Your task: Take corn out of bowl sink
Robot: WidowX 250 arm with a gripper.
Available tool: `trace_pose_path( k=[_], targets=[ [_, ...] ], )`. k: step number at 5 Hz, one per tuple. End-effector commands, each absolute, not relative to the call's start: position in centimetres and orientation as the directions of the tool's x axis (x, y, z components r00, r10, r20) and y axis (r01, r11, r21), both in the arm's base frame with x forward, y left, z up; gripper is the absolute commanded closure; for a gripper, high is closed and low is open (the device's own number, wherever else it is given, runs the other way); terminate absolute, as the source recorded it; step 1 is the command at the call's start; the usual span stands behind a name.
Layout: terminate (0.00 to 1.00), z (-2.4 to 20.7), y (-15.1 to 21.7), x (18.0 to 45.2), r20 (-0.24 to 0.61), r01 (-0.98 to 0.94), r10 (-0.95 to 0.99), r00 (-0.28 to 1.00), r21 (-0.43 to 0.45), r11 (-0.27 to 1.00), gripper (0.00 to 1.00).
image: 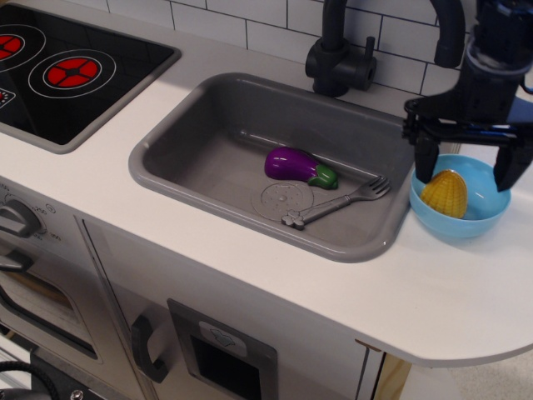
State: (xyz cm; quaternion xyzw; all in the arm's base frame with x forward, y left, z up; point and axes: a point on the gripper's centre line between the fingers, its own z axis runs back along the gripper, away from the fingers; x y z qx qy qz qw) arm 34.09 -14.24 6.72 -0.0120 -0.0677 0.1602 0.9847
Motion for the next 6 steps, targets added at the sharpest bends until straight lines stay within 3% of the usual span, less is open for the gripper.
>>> trace_pose_path(
  k=[1, 4, 5, 6],
  targets=[
    [0.0, 7.2, -15.0, 34.4, 0.159, -0.328, 0.335, 0.929, -0.072, 0.942, 0.0],
    [0.0, 6.2, -14.6, 34.0, 0.145, -0.364, 0.369, 0.918, -0.06, 0.929, 0.0],
    [0.0, 6.4, -13.9, 34.2, 0.148, -0.38, 0.383, 0.912, -0.049, 0.924, 1.0],
    [0.0, 6.7, -13.1, 34.5, 0.162, -0.389, 0.391, 0.906, -0.047, 0.92, 1.0]
  ],
)
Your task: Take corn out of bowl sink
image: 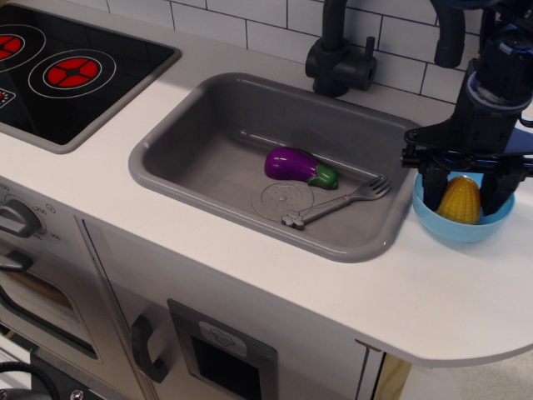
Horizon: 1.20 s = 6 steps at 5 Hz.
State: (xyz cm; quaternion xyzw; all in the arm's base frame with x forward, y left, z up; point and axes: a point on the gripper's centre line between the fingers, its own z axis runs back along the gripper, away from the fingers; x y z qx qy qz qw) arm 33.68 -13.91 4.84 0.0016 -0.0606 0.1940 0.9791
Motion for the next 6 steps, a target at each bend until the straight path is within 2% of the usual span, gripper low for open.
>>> trace_pose_path(
  k=[1, 4, 5, 6],
  targets=[
    [0.0, 7.6, -12.5, 34.7, 0.163, -0.392, 0.396, 0.904, -0.056, 0.918, 1.0],
    [0.0, 12.2, -11.6, 35.4, 0.116, -0.415, 0.441, 0.89, -0.196, 0.889, 1.0],
    [0.0, 12.6, -9.8, 34.7, 0.101, -0.406, 0.43, 0.897, -0.196, 0.893, 1.0],
    [0.0, 11.7, -7.2, 33.8, 0.125, -0.385, 0.408, 0.904, -0.172, 0.907, 1.0]
  ],
)
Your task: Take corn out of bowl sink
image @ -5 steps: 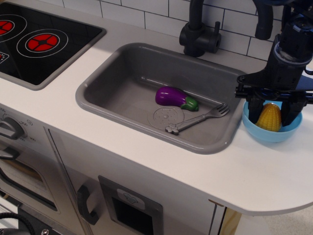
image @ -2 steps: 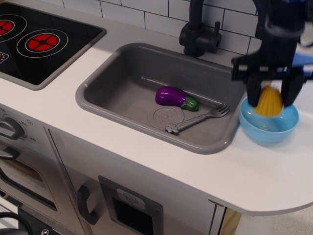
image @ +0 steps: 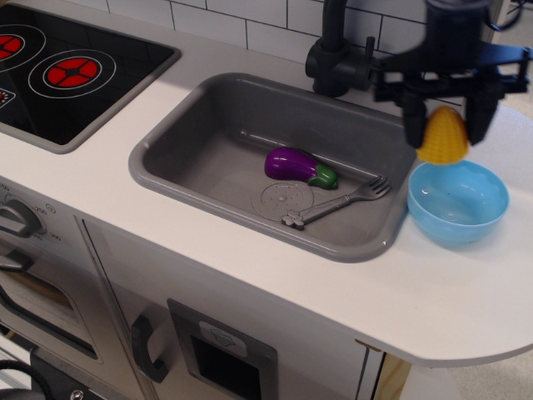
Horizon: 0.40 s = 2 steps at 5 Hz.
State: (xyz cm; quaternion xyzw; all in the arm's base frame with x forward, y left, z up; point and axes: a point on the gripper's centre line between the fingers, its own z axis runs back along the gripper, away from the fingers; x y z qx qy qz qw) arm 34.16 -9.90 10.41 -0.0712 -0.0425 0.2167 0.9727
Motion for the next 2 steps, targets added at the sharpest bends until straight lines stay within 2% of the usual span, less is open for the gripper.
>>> trace_pose_path(
  k=[1, 2],
  targets=[
    [0.0, 10.9, -4.8, 33.6, 0.126, -0.39, 0.409, 0.904, -0.15, 0.909, 1.0],
    [0.0, 9.5, -3.8, 33.7, 0.12, -0.379, 0.392, 0.912, -0.117, 0.918, 1.0]
  ],
)
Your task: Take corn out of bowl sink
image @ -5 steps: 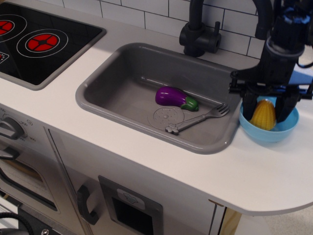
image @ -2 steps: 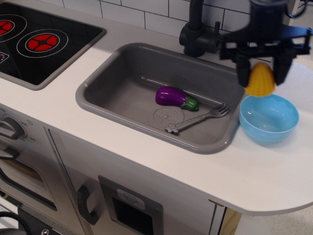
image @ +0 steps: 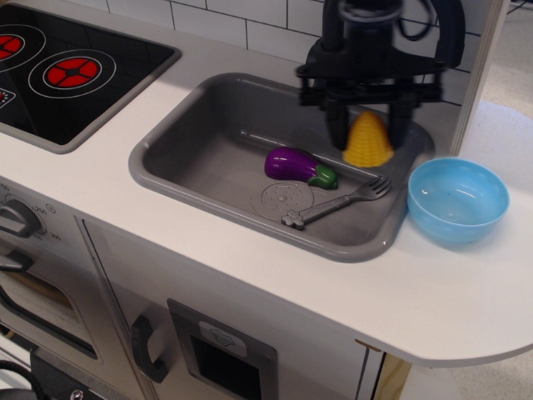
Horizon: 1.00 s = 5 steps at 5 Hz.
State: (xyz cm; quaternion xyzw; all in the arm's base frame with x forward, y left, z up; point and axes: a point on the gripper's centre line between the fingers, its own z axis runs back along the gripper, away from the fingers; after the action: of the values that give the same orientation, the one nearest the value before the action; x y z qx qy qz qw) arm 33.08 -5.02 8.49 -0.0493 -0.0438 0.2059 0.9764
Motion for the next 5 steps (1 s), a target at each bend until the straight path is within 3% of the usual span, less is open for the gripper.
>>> trace_pose_path(
  k=[1, 2, 5],
  targets=[
    [0.0, 8.3, -1.6, 34.3, 0.118, -0.402, 0.413, 0.903, -0.104, 0.91, 1.0],
    [0.0, 6.9, 1.0, 34.7, 0.128, -0.399, 0.407, 0.904, -0.081, 0.913, 1.0],
    [0.0, 2.9, 4.2, 34.8, 0.183, -0.375, 0.368, 0.912, 0.002, 0.927, 1.0]
  ],
)
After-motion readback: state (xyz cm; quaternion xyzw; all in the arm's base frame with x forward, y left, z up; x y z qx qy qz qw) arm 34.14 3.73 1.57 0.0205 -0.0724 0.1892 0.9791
